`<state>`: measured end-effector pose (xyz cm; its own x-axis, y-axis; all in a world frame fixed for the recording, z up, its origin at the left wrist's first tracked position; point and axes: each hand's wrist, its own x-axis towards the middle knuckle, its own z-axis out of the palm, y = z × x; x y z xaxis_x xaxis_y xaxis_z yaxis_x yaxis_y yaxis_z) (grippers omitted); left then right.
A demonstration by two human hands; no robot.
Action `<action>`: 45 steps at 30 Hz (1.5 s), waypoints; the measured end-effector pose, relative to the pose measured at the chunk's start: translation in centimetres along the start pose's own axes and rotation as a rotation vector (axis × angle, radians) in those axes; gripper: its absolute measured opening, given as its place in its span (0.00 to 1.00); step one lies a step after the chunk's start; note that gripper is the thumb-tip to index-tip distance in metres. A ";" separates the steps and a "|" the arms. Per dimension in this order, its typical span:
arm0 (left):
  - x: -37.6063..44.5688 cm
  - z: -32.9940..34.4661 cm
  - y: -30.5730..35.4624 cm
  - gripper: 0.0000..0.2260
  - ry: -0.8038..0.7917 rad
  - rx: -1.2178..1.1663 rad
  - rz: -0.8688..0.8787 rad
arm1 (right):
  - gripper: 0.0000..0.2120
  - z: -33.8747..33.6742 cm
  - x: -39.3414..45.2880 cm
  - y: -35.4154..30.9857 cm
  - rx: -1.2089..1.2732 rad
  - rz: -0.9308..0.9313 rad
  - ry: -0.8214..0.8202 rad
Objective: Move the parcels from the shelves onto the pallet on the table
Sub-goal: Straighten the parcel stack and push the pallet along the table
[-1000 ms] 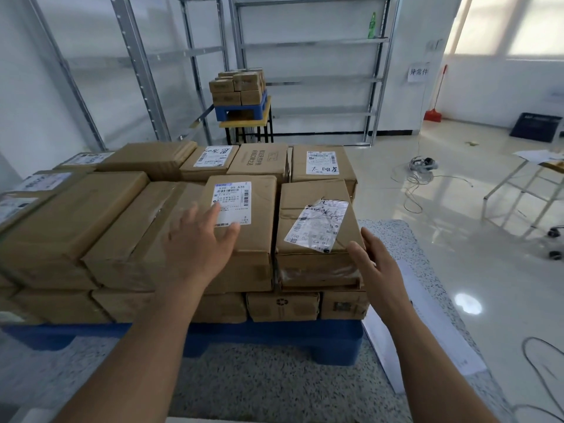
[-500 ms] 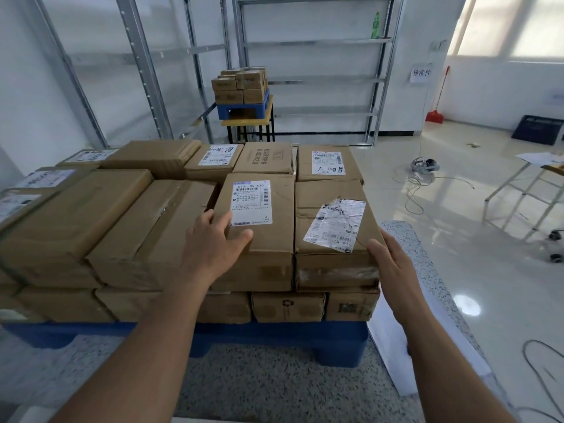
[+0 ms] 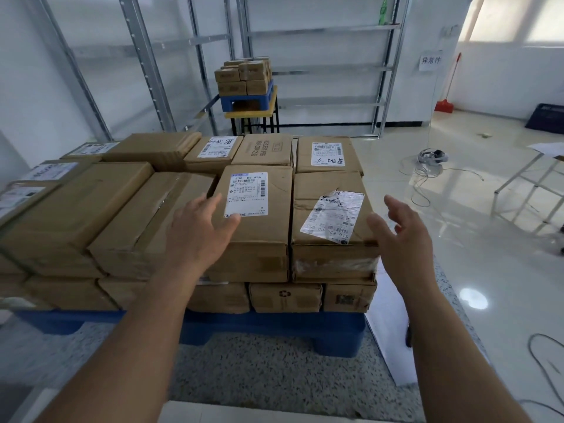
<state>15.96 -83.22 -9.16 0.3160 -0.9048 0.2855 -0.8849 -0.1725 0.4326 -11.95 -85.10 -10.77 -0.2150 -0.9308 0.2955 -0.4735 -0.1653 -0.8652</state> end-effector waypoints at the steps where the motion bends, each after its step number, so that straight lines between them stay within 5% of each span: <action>1: -0.1 -0.3 -0.1 0.27 0.012 -0.006 -0.003 | 0.23 0.1 0.1 -0.4 -0.014 -0.024 0.009; 18: 0.4 -6.8 -12.7 0.24 0.060 -0.074 0.002 | 0.22 14.8 -6.9 -12.7 -0.133 -0.346 -0.167; 26: 3.4 -7.8 -20.3 0.28 -0.139 0.262 0.036 | 0.28 23.3 -9.6 -15.6 -0.742 -0.512 -0.421; 35: 3.5 -7.4 -21.0 0.28 -0.187 0.292 0.174 | 0.20 25.7 -9.9 -14.5 -1.030 -0.494 -0.414; 40: 4.4 -8.1 -21.7 0.26 -0.100 0.137 0.122 | 0.20 25.4 -9.7 -14.9 -1.035 -0.475 -0.420; 45: 6.5 -9.0 -25.1 0.34 -0.067 0.313 0.022 | 0.24 25.8 -9.7 -15.8 -1.062 -0.423 -0.427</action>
<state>43.28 -81.30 -10.50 0.2819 -0.9315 0.2300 -0.9568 -0.2550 0.1400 19.66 -81.83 -10.46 0.3288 -0.9334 0.1438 -0.9437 -0.3191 0.0872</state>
